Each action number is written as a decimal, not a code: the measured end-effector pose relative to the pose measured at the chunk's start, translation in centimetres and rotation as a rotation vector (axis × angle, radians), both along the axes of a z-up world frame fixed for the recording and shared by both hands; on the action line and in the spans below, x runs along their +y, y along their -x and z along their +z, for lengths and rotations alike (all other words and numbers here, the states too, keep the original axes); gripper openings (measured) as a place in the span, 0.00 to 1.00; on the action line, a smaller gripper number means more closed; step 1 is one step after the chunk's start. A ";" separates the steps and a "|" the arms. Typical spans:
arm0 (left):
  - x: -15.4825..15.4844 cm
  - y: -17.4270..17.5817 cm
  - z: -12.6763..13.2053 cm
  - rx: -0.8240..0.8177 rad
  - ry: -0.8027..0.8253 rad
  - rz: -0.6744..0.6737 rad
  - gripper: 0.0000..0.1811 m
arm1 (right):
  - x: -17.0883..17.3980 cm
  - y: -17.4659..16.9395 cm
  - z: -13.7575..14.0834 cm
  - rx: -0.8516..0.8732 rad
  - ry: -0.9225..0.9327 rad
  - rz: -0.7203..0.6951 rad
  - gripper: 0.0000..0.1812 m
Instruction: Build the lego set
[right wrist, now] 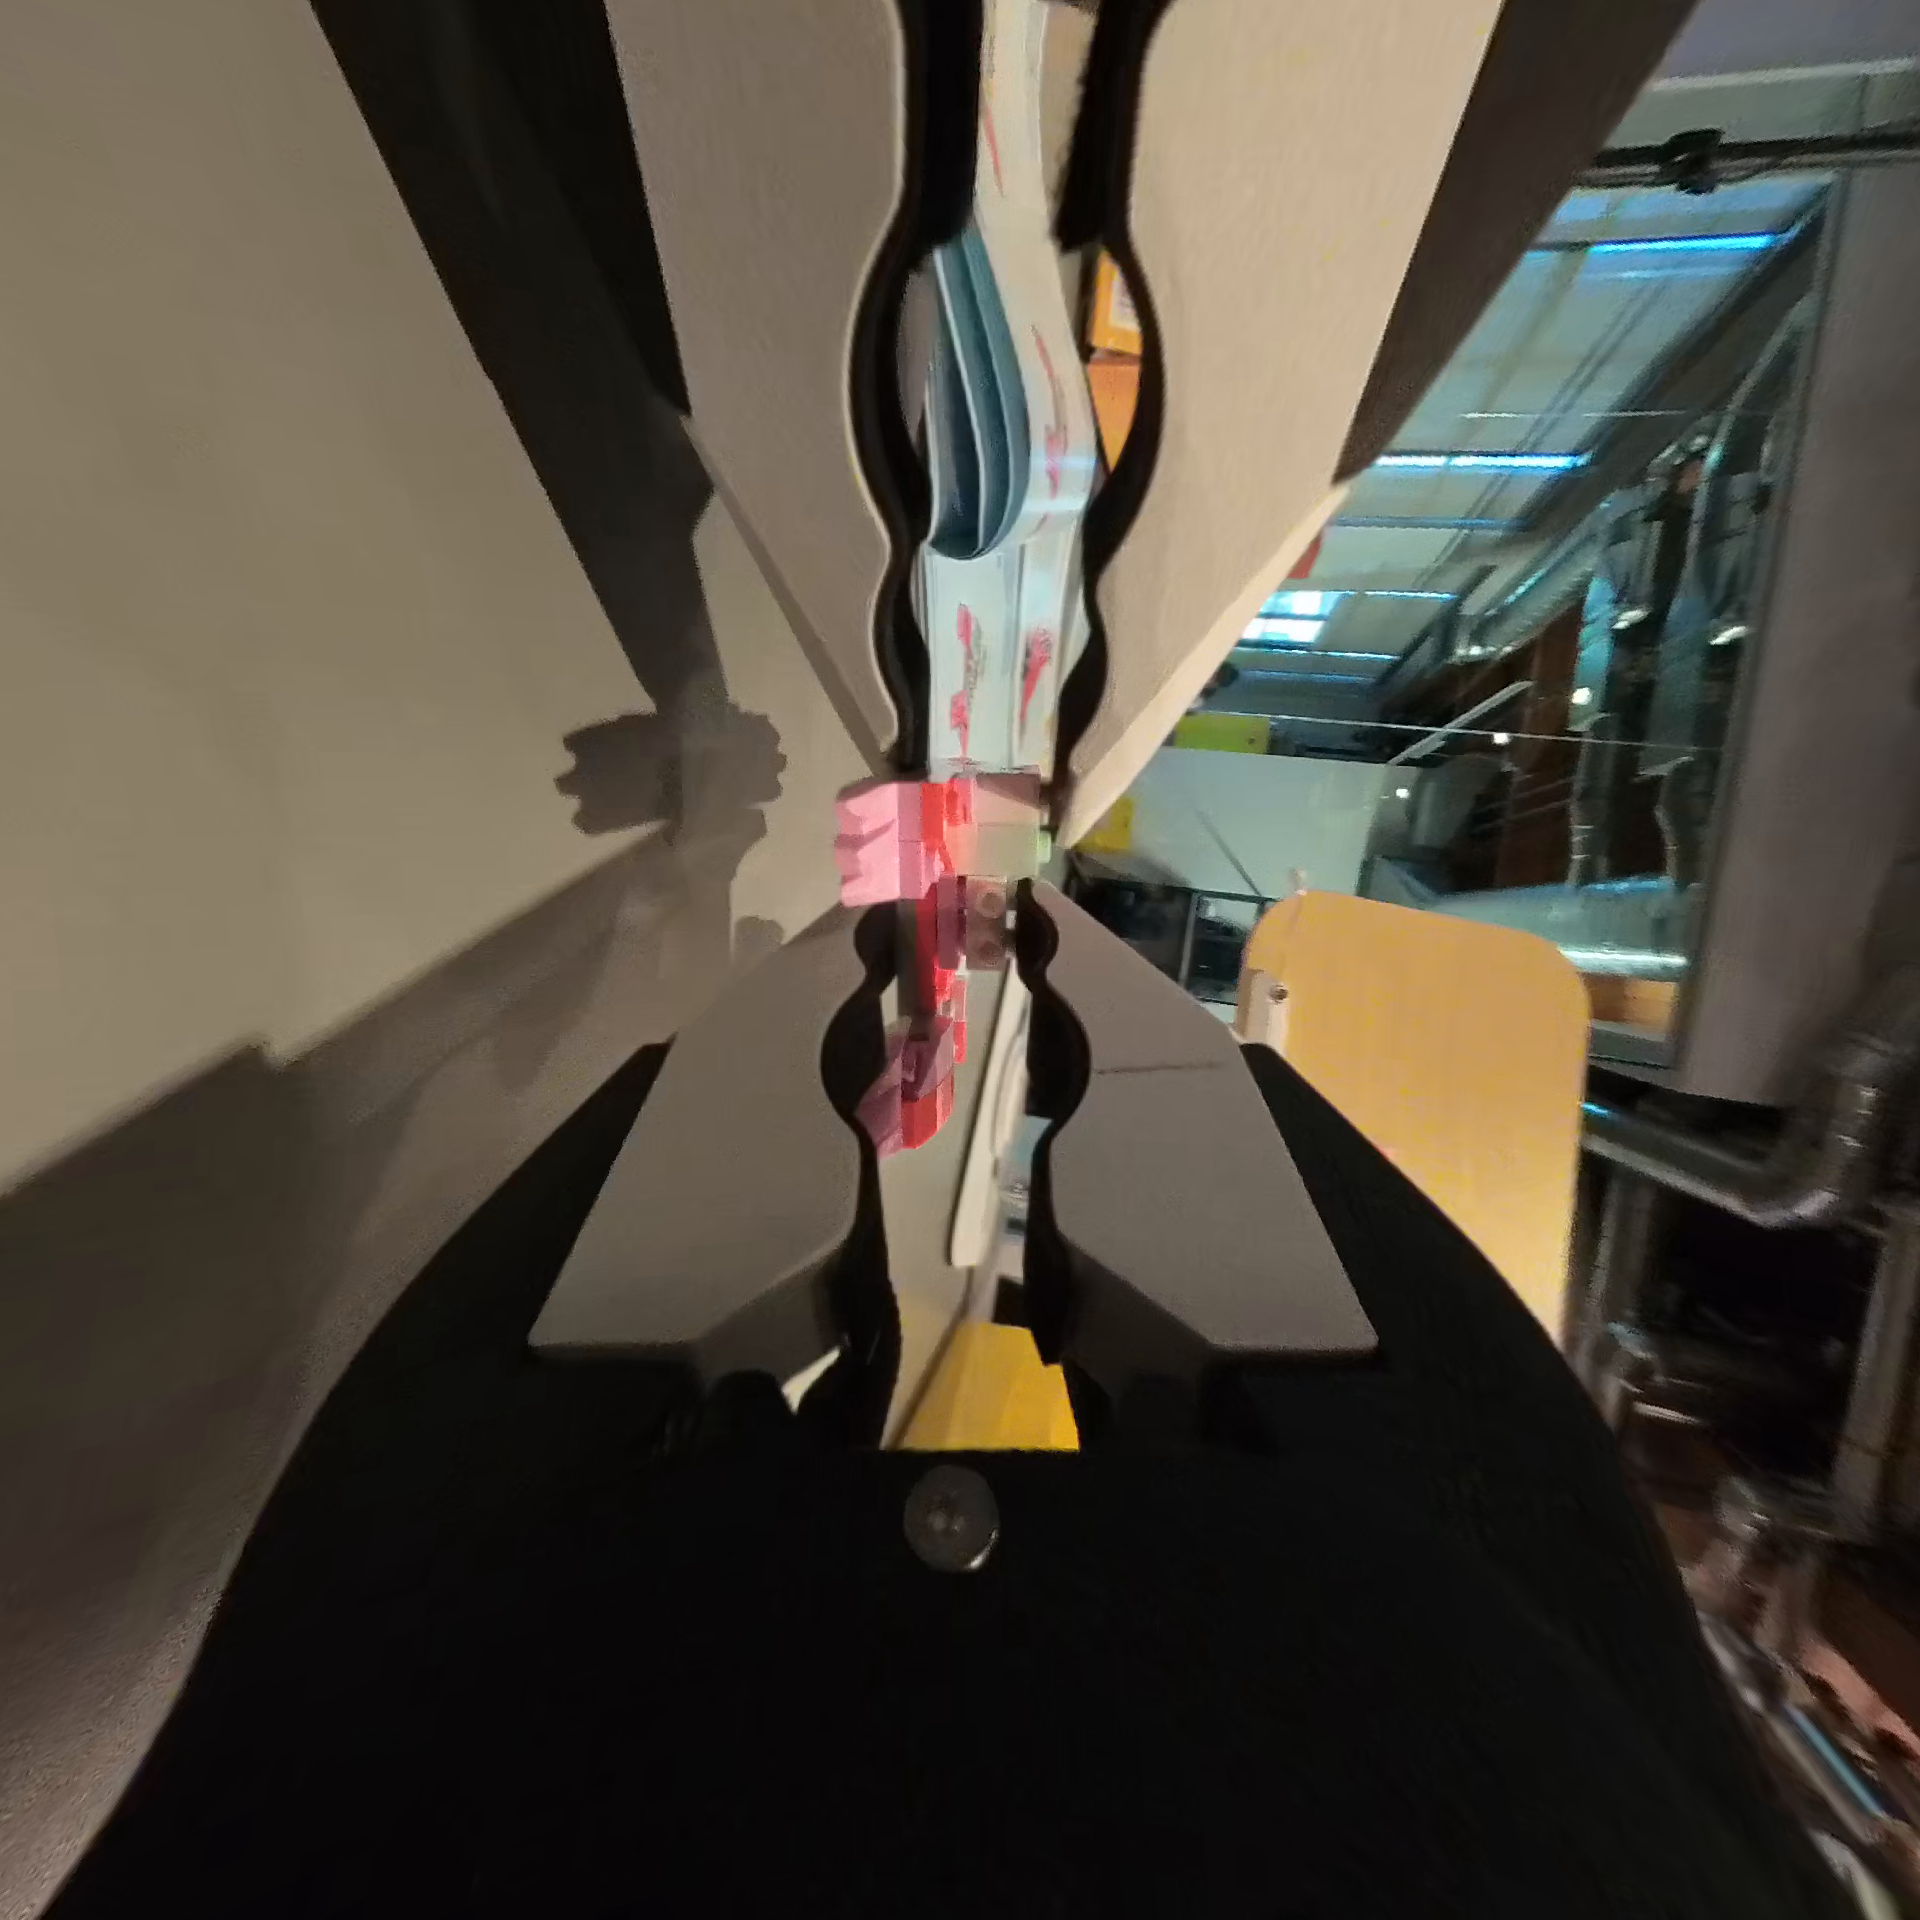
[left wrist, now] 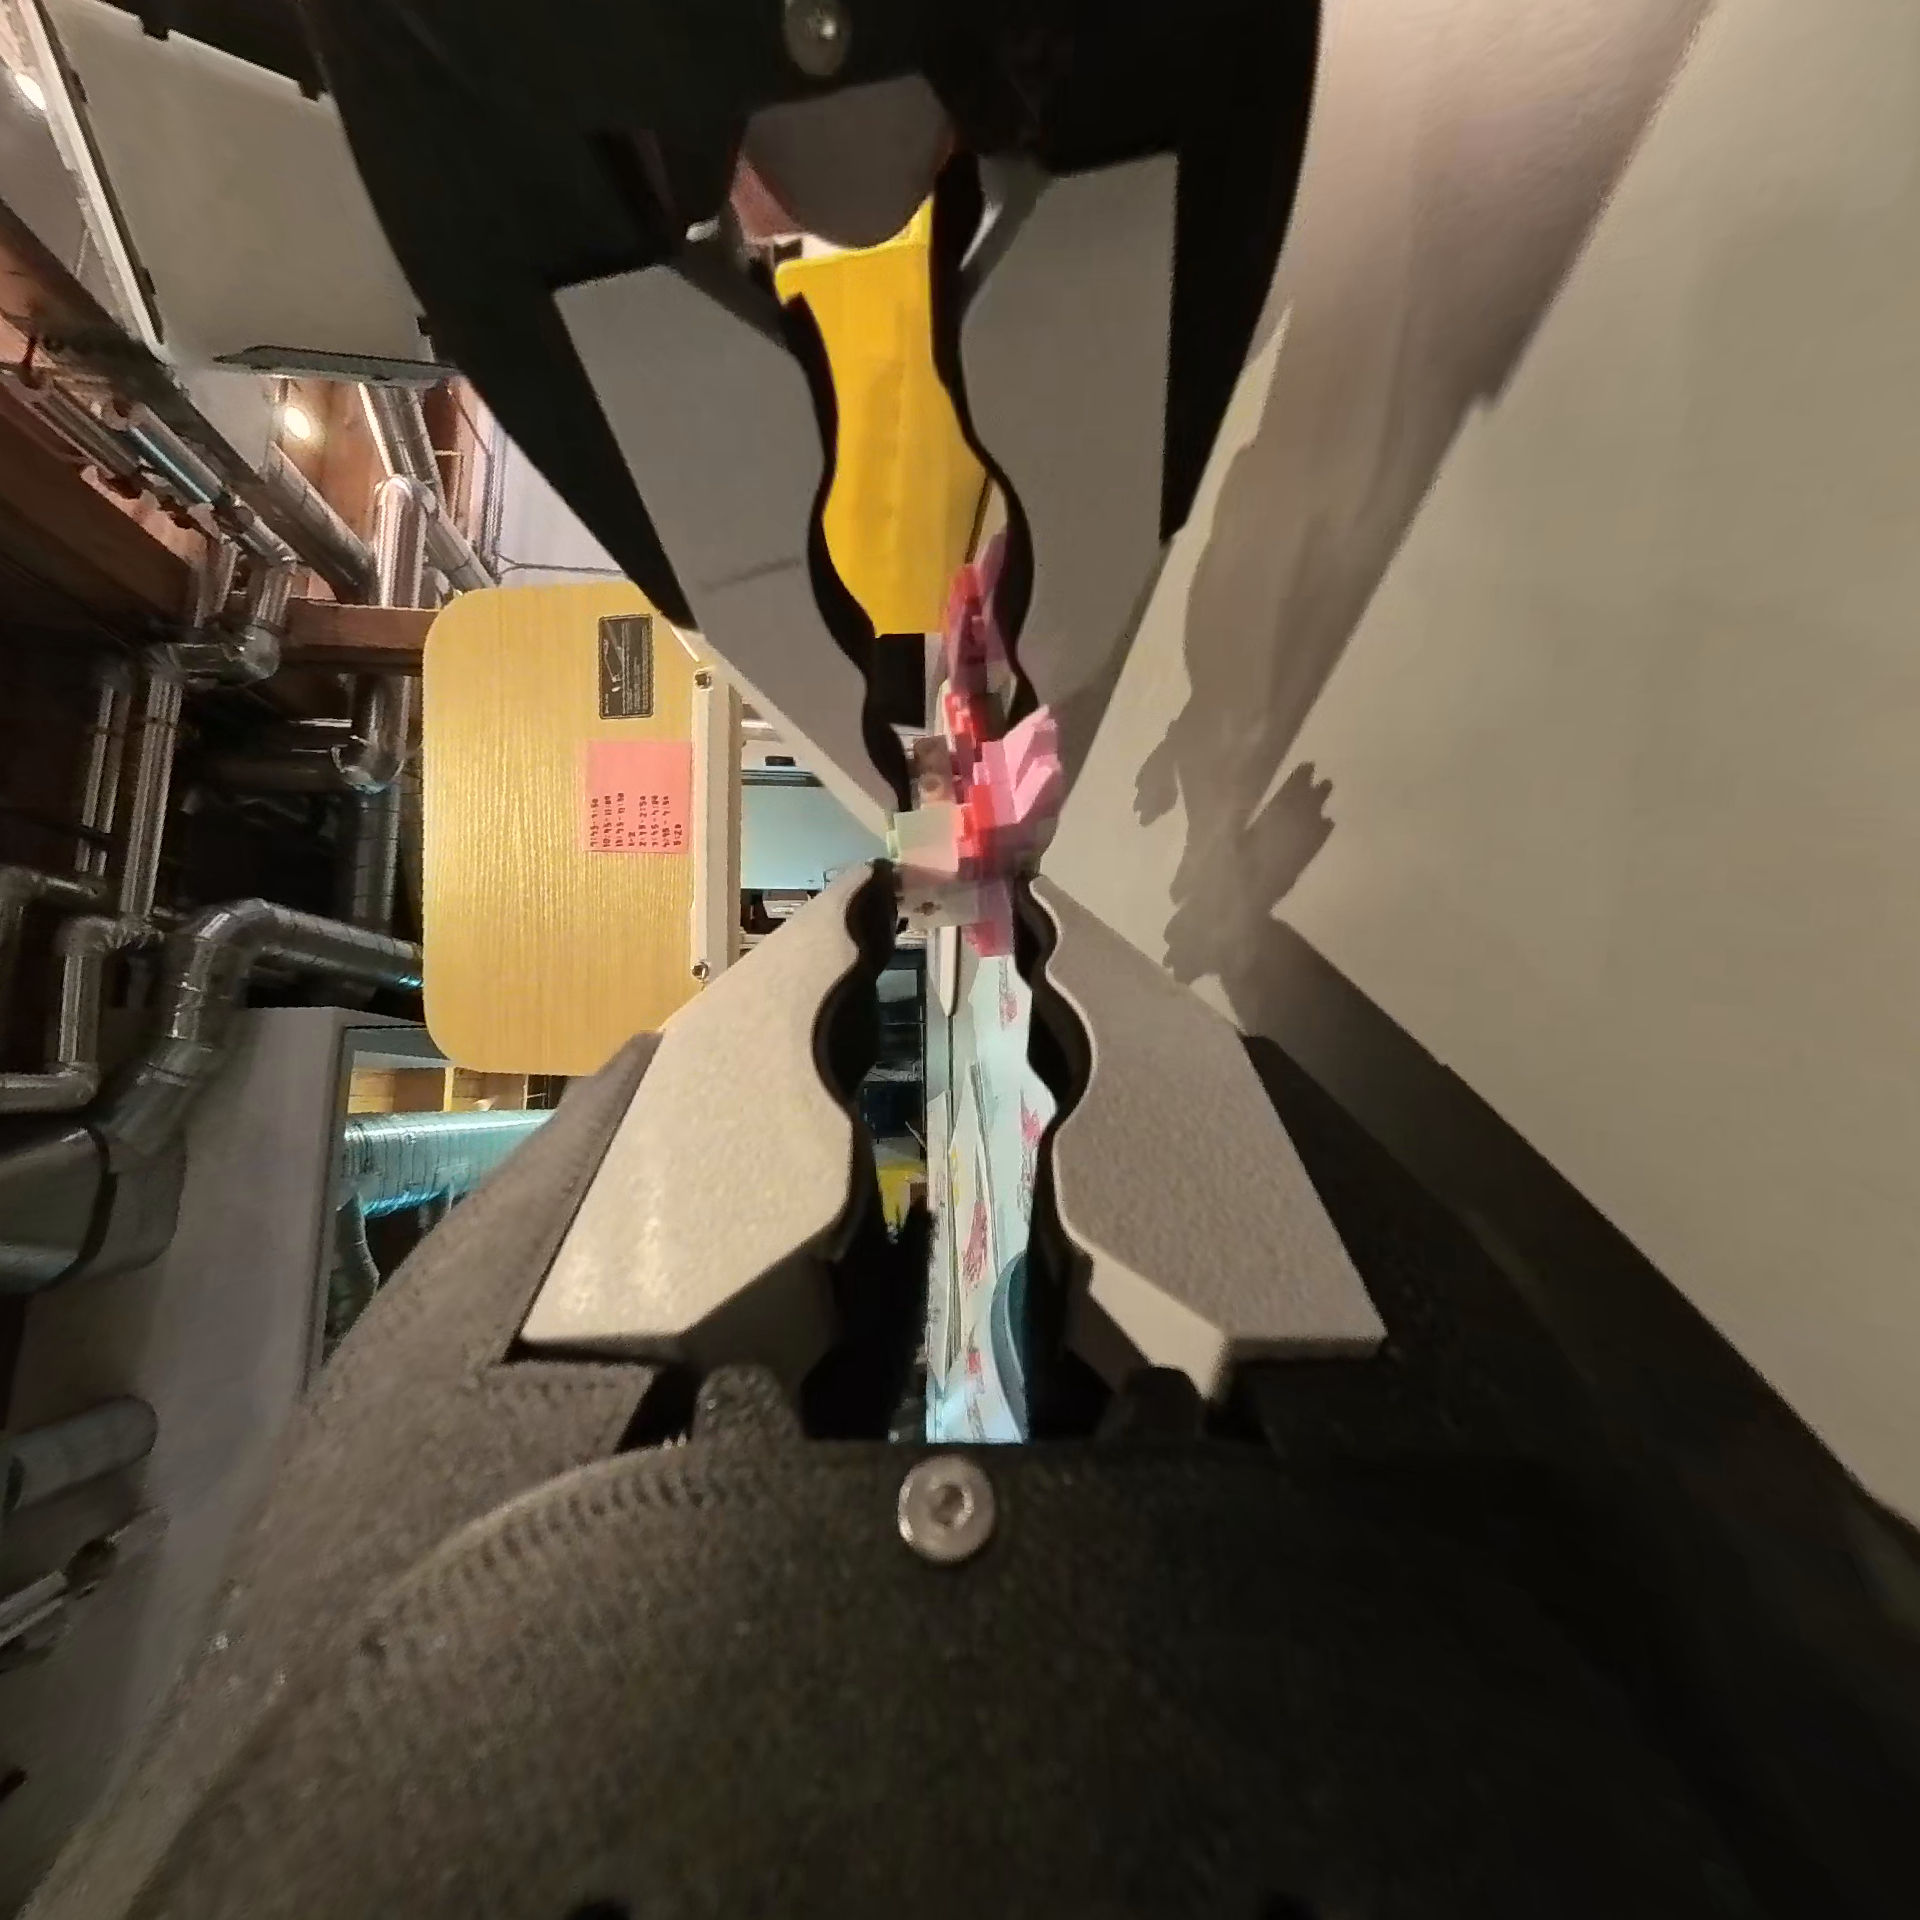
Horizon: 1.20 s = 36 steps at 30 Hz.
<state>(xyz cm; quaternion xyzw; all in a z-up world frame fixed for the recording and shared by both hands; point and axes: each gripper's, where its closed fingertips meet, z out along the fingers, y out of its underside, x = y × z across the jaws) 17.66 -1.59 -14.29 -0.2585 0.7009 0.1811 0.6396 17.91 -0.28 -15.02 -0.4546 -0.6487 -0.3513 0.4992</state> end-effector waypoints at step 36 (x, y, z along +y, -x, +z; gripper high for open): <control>-0.1 0.4 -2.9 0.137 0.100 0.003 0.12 | 2.2 -4.9 5.9 0.947 0.500 0.179 0.36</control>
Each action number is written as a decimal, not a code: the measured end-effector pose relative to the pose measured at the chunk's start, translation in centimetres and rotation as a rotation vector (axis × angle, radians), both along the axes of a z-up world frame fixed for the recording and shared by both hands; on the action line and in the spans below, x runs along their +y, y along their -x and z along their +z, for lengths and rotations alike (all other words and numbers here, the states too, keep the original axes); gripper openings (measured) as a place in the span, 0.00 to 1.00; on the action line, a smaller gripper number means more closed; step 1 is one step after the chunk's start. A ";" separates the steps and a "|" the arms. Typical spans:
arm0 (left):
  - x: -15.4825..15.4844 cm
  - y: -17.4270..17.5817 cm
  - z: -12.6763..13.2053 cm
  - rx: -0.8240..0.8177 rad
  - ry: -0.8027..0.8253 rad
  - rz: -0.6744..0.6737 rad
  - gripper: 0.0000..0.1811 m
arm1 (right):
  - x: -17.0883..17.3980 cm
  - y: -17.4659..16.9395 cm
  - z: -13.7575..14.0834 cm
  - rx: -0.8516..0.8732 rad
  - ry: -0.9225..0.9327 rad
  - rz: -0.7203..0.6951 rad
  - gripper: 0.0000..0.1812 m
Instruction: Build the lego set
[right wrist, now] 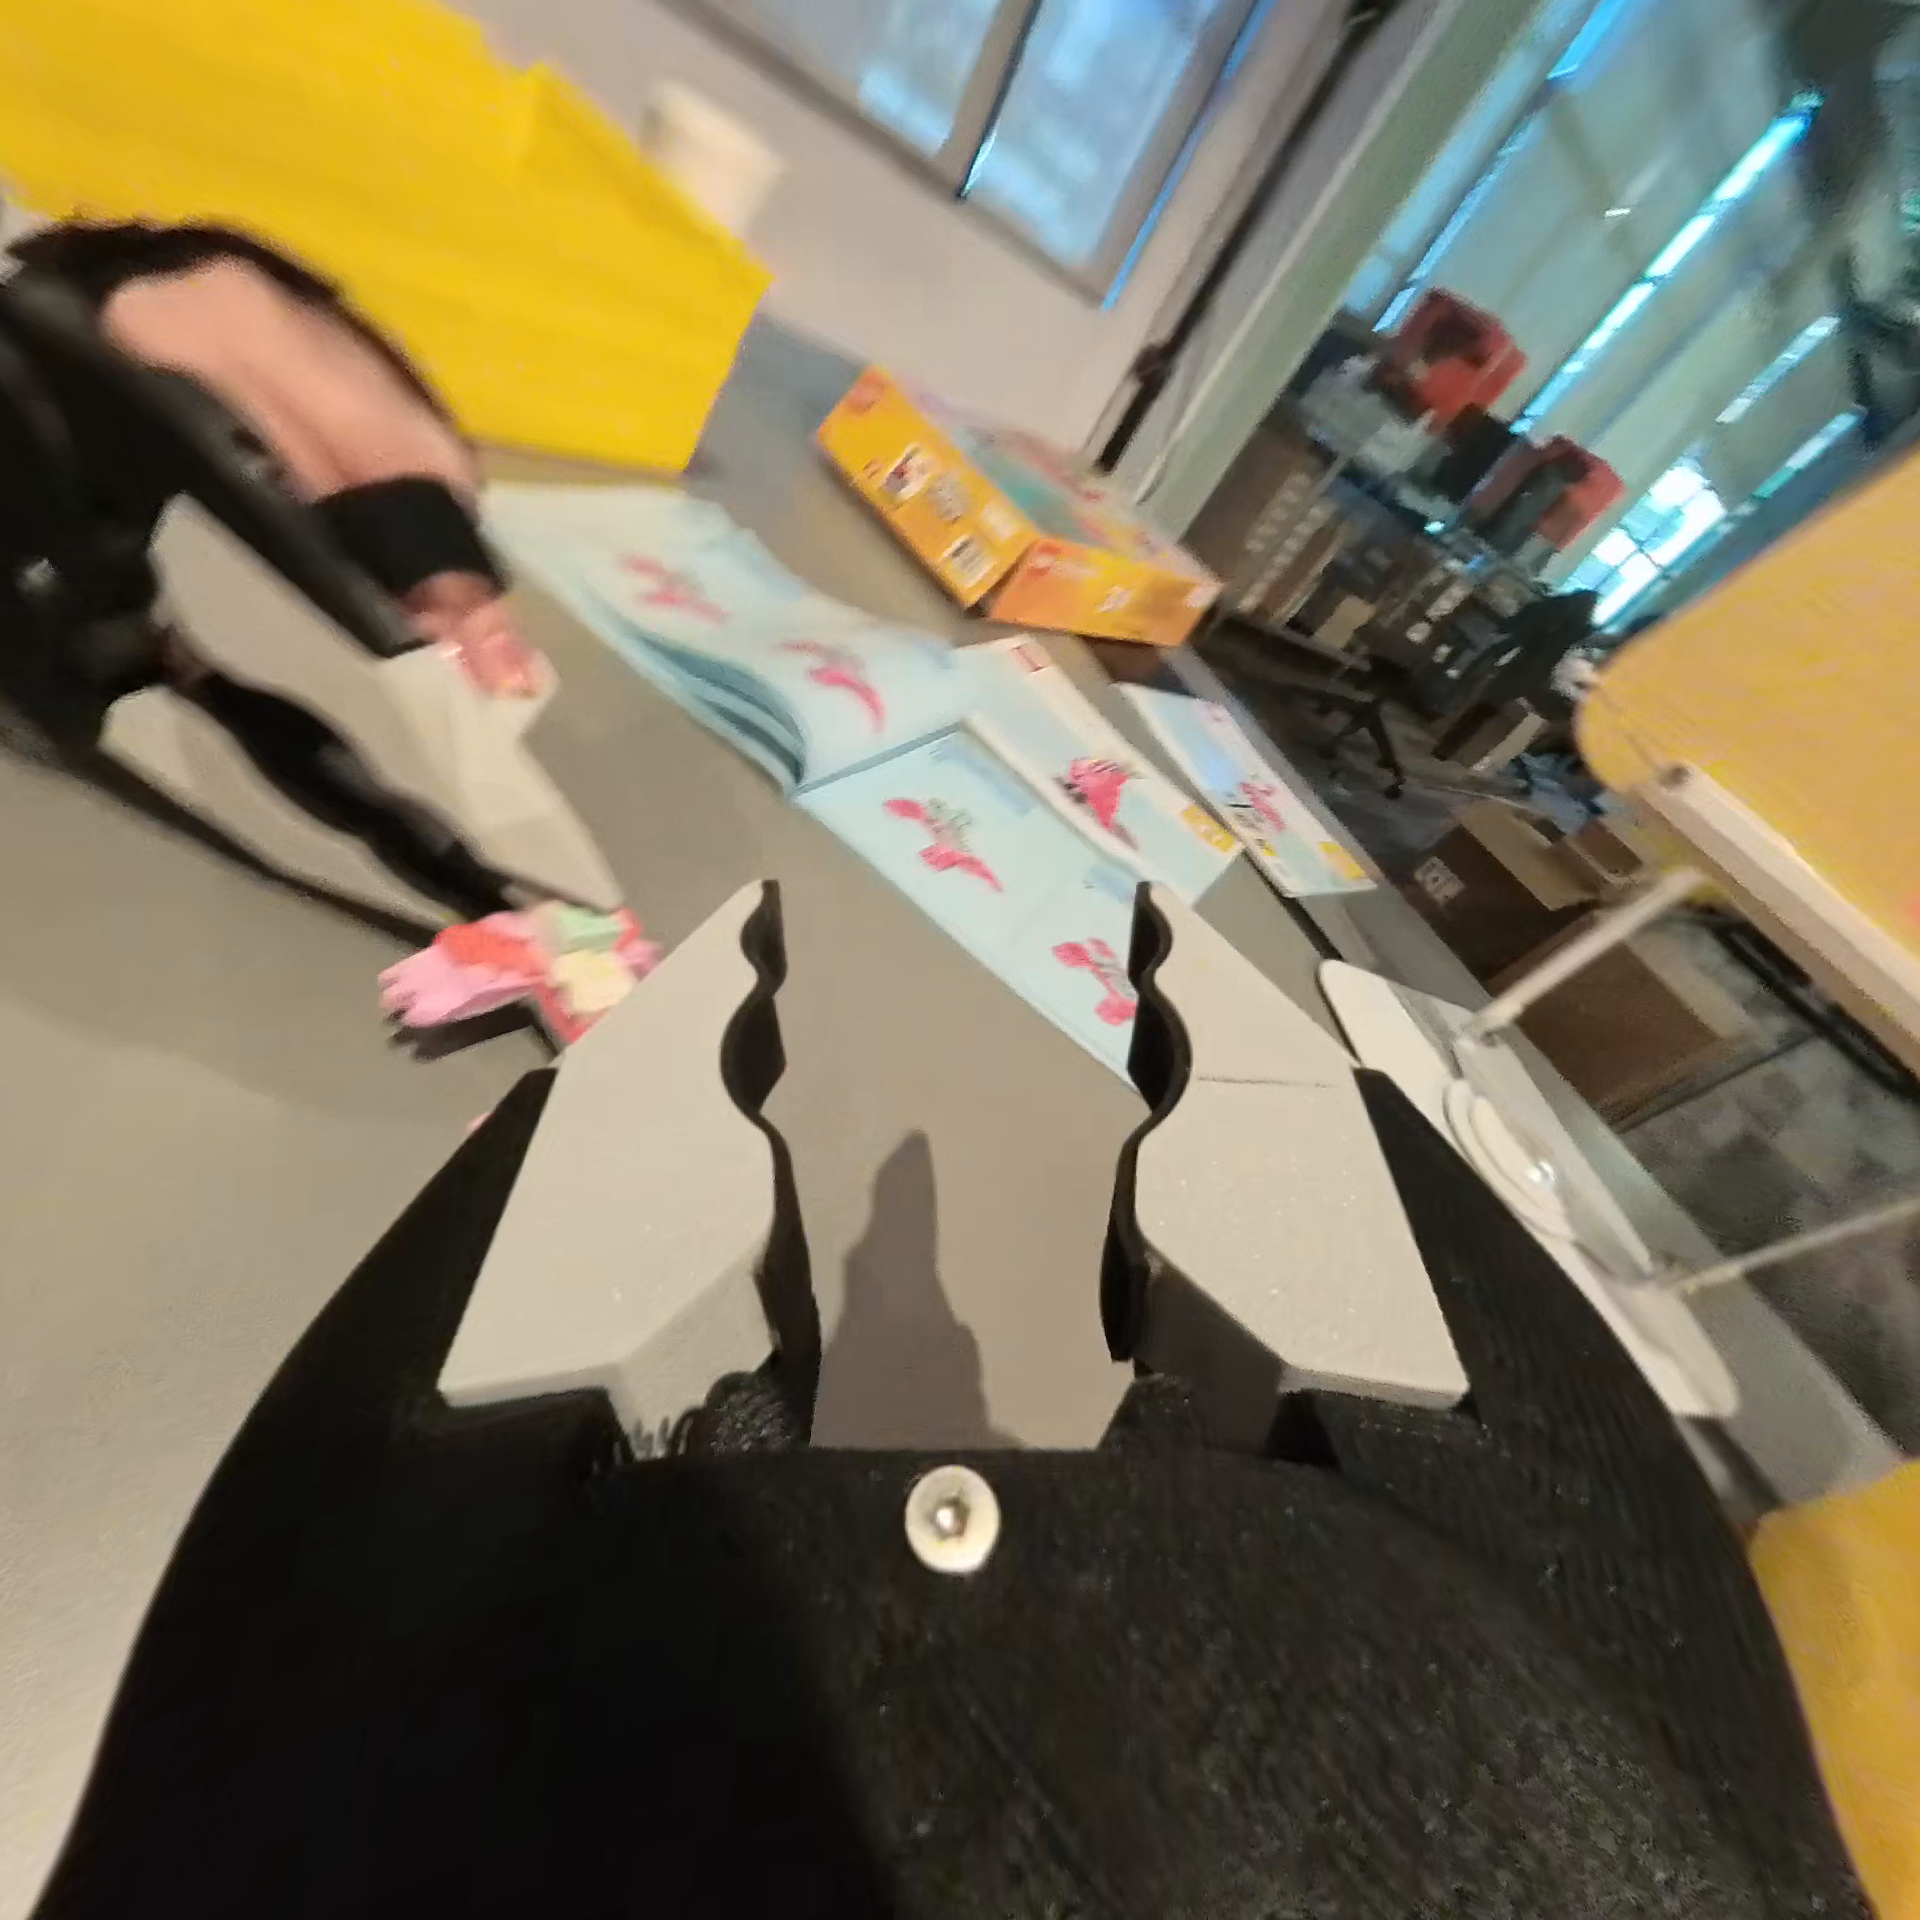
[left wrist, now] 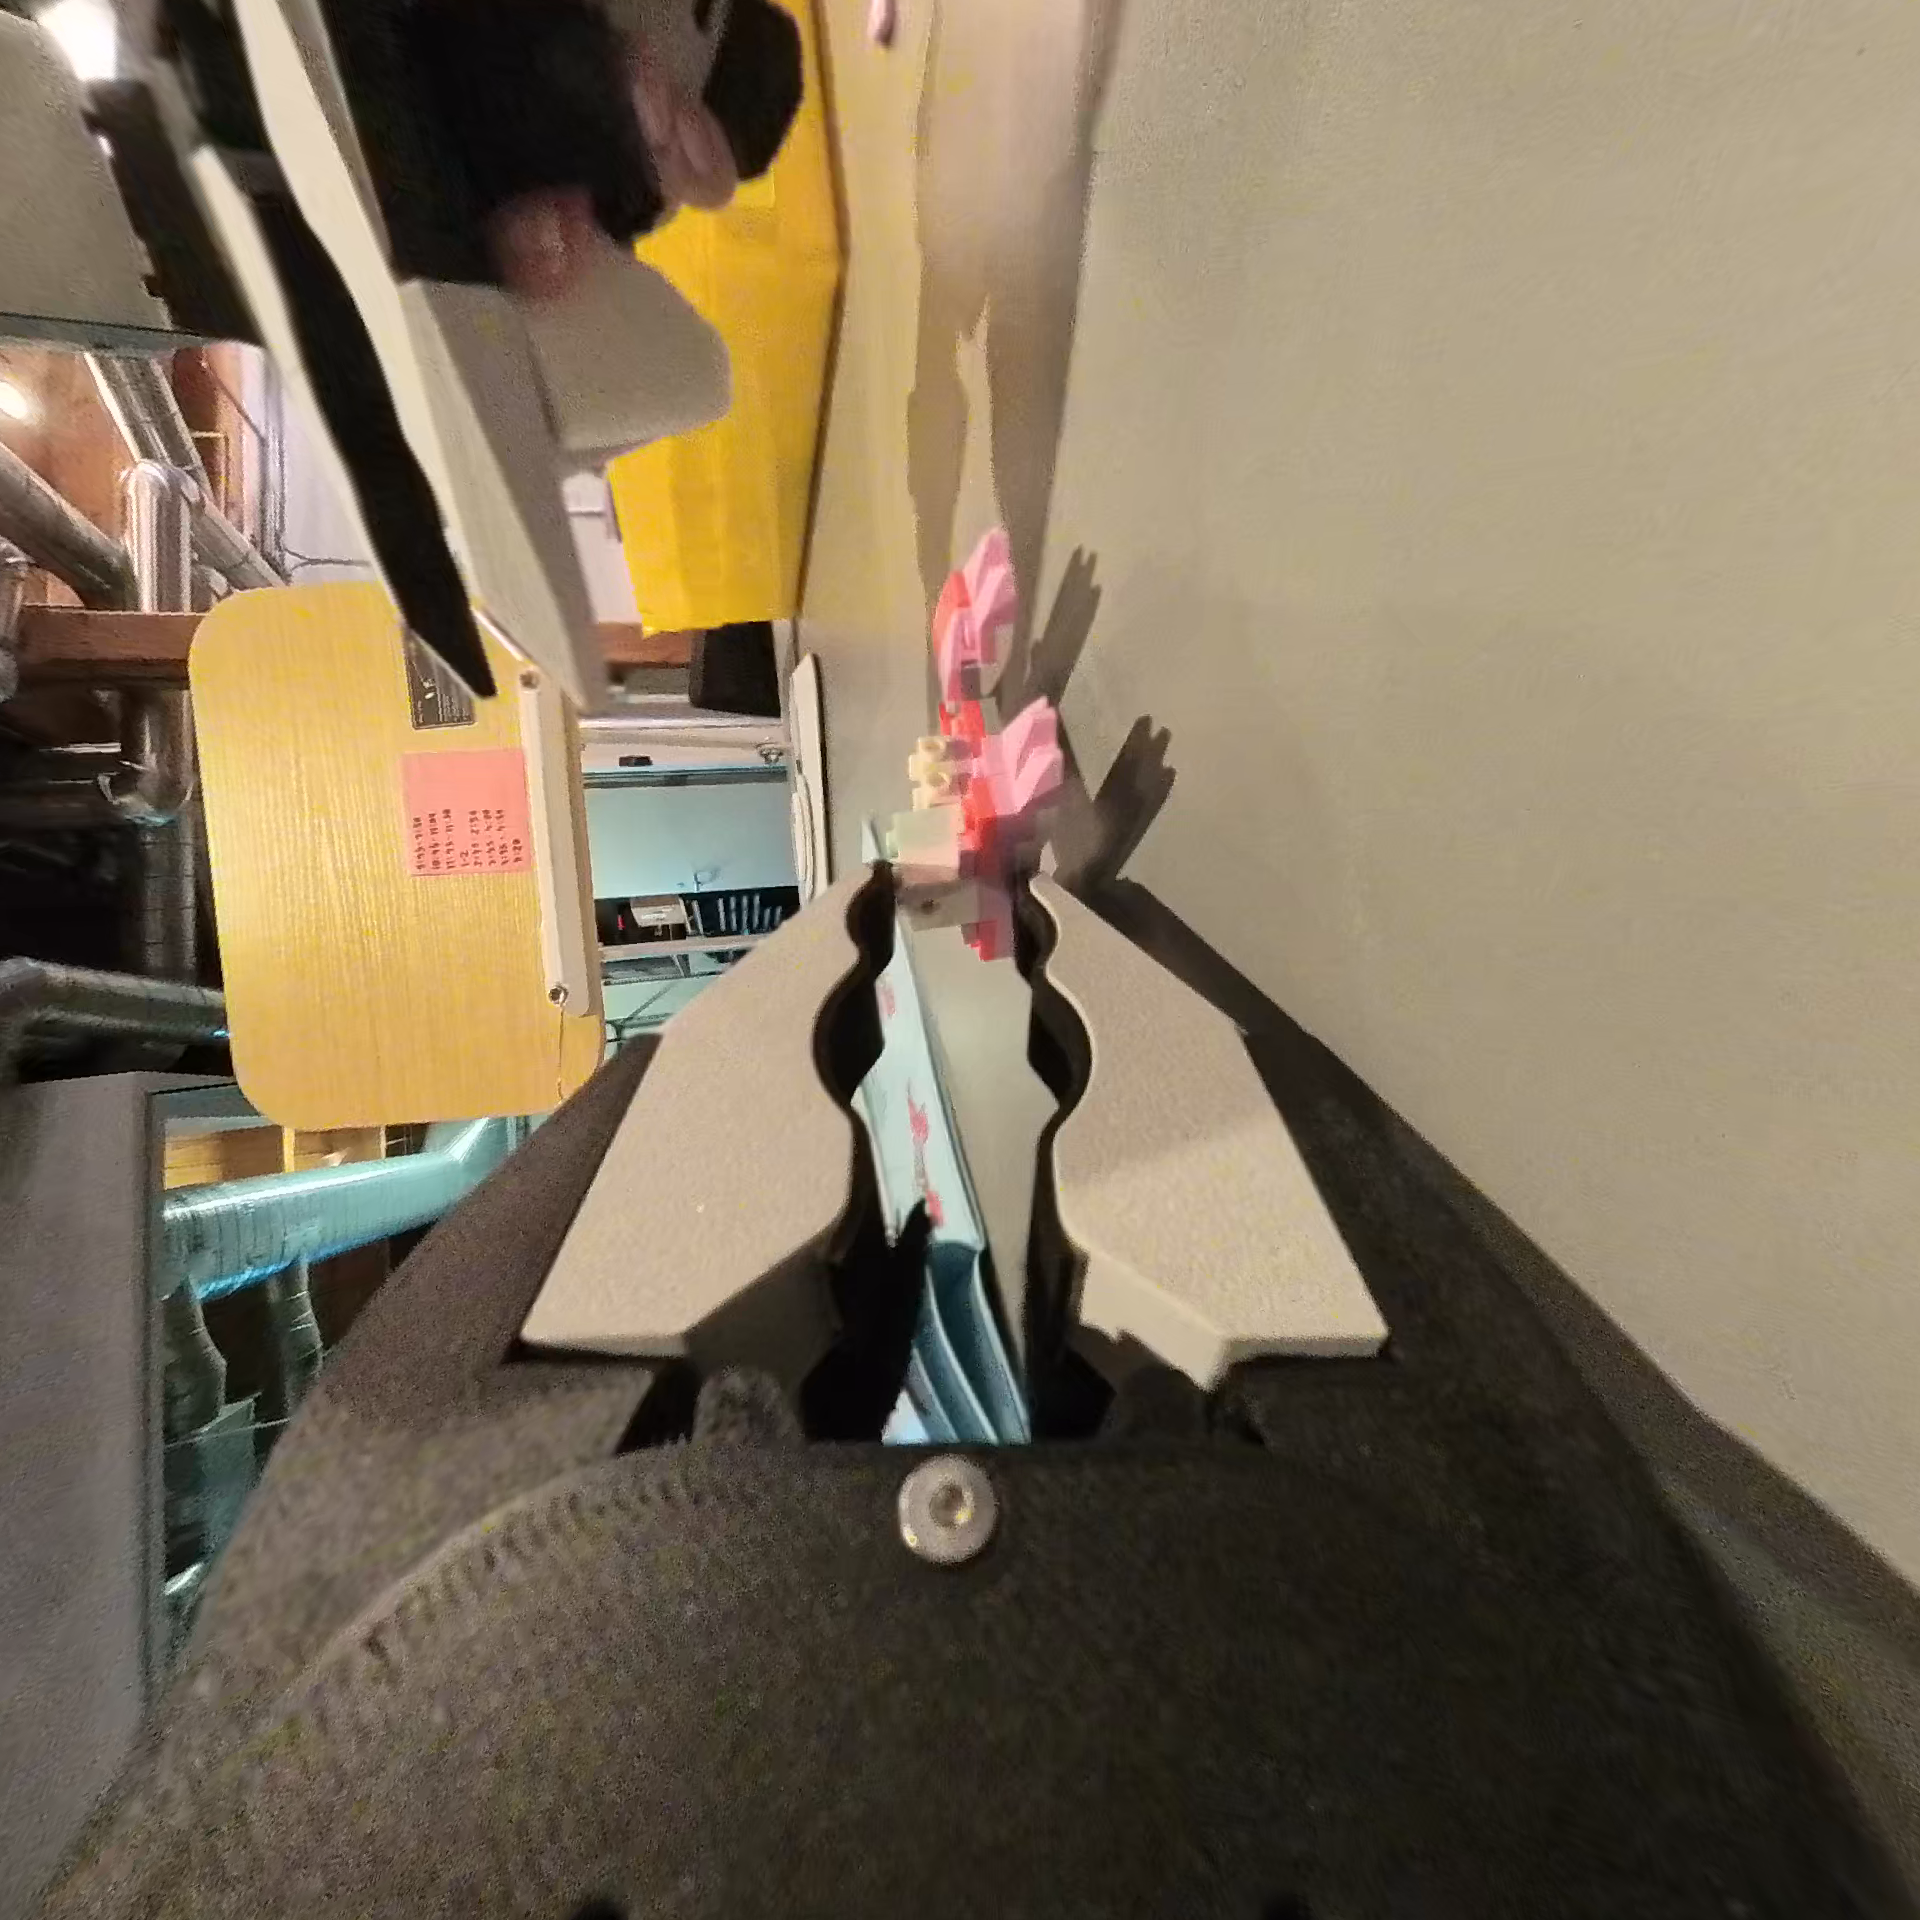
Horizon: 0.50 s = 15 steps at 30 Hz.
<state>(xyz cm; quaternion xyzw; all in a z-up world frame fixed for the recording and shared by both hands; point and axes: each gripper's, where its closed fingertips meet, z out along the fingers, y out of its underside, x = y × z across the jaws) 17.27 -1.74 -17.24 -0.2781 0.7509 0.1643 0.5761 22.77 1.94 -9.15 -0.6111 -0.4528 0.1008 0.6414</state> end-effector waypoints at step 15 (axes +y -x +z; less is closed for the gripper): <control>-2.0 0.7 -0.4 -0.027 0.336 -0.027 0.23 | 1.8 -3.9 -0.9 0.241 0.060 -0.106 0.31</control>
